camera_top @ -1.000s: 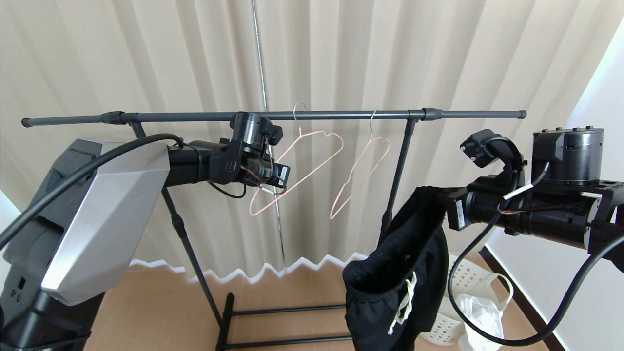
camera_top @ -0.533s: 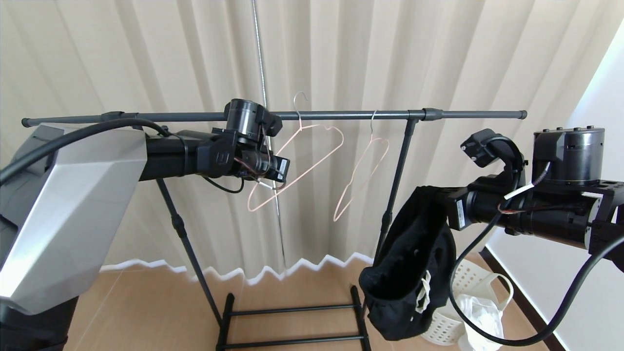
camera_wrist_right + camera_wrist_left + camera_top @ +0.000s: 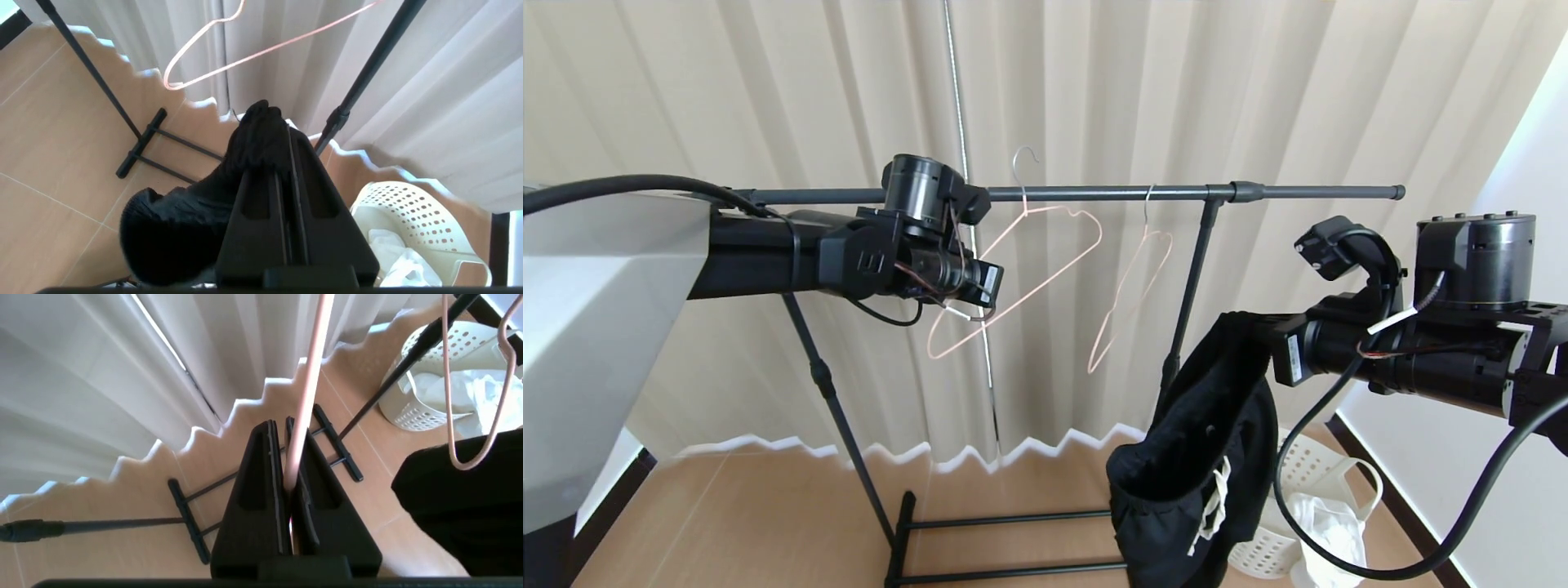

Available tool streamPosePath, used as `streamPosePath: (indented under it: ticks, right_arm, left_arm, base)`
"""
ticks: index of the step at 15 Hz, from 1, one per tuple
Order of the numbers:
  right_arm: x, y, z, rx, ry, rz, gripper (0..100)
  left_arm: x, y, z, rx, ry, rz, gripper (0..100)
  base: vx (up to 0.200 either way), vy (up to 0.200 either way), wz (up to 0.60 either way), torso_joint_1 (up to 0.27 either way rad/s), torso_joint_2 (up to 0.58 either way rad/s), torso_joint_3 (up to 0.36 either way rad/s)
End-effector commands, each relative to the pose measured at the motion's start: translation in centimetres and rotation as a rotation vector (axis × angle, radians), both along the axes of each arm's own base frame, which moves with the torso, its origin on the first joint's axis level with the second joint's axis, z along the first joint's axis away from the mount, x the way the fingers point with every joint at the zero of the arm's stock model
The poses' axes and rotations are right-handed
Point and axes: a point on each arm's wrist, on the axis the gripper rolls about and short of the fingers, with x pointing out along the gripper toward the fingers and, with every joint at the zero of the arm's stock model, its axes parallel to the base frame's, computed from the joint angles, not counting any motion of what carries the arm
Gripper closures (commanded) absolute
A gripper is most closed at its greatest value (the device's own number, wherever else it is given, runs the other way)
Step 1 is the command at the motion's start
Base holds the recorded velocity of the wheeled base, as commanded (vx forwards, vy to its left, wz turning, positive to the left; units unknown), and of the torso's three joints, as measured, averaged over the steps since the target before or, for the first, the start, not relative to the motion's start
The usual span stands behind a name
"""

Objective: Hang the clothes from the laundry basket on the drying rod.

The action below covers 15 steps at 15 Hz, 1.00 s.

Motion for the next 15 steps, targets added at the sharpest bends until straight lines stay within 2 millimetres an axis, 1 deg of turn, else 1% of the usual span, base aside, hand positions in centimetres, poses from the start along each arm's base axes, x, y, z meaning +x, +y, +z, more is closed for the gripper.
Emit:
streamPosePath:
  ticks: [1, 2, 3, 5, 6, 7, 8, 9, 10, 11, 12, 14, 15]
  right_arm:
    - [0.0, 0.0, 0.1, 0.001, -0.003, 0.001, 100]
    - [0.0, 0.0, 0.1, 0.002, -0.005, 0.002, 100]
    - [0.0, 0.1, 0.2, 0.003, -0.007, 0.004, 100]
    - [-0.1, 0.0, 0.3, 0.006, -0.011, 0.003, 100]
    - [-0.1, 0.0, 0.2, 0.005, -0.01, 0.003, 100]
    - [-0.1, 0.0, 0.3, 0.006, -0.011, 0.003, 100]
    - [-0.1, 0.1, 0.3, 0.006, -0.011, 0.005, 100]
    - [-0.2, 0.1, 0.3, 0.005, -0.011, 0.006, 100]
    - [-0.3, 0.2, 0.3, 0.006, -0.013, 0.009, 100]
    - [-0.9, 0.3, 0.7, 0.007, -0.02, 0.017, 100]
    - [-1.1, 0.3, 0.9, 0.009, -0.028, 0.018, 100]
    - [-1.1, 0.2, 1.1, 0.002, -0.037, -0.005, 100]
    - [-0.8, 0.3, 1.0, -0.016, -0.041, -0.046, 100]
  left_arm:
    - [-2.3, 0.8, 1.4, -0.005, -0.017, -0.008, 100]
    - [-2.6, 0.9, 1.4, -0.005, -0.017, -0.008, 100]
    - [-4.1, 1.4, 1.5, -0.008, -0.025, -0.015, 100]
    - [-6.5, 2.4, 1.6, -0.014, -0.041, -0.019, 100]
    - [-7.2, 2.7, 1.6, -0.015, -0.046, -0.023, 100]
    - [-9.3, 3.6, 1.5, -0.006, -0.052, -0.042, 100]
    - [-10.0, 4.0, 1.5, -0.002, -0.054, -0.046, 100]
    - [-11.8, 4.8, 1.0, 0.009, -0.06, -0.053, 100]
    - [-12.7, 5.3, 0.7, 0.014, -0.07, -0.054, 100]
    - [-14.4, 6.2, 0.3, 0.015, -0.102, -0.059, 100]
    - [-15.5, 6.6, -0.1, 0.018, -0.109, -0.063, 100]
    - [-17.1, 7.3, -0.9, 0.036, -0.1, -0.071, 100]
    - [-18.5, 7.8, -1.0, 0.04, -0.118, -0.091, 100]
  base:
    - [0.0, 0.0, 0.0, 0.0, 0.0, 0.0]
    - [0.0, 0.0, 0.0, 0.0, 0.0, 0.0]
    - [0.0, 0.0, 0.0, 0.0, 0.0, 0.0]
    - [0.0, 0.0, 0.0, 0.0, 0.0, 0.0]
    - [0.0, 0.0, 0.0, 0.0, 0.0, 0.0]
    - [0.0, 0.0, 0.0, 0.0, 0.0, 0.0]
    - [0.0, 0.0, 0.0, 0.0, 0.0, 0.0]
    - [0.0, 0.0, 0.0, 0.0, 0.0, 0.0]
    - [0.0, 0.0, 0.0, 0.0, 0.0, 0.0]
    - [0.0, 0.0, 0.0, 0.0, 0.0, 0.0]
    - [0.0, 0.0, 0.0, 0.0, 0.0, 0.0]
    - [0.0, 0.0, 0.0, 0.0, 0.0, 0.0]
    - [0.0, 0.0, 0.0, 0.0, 0.0, 0.0]
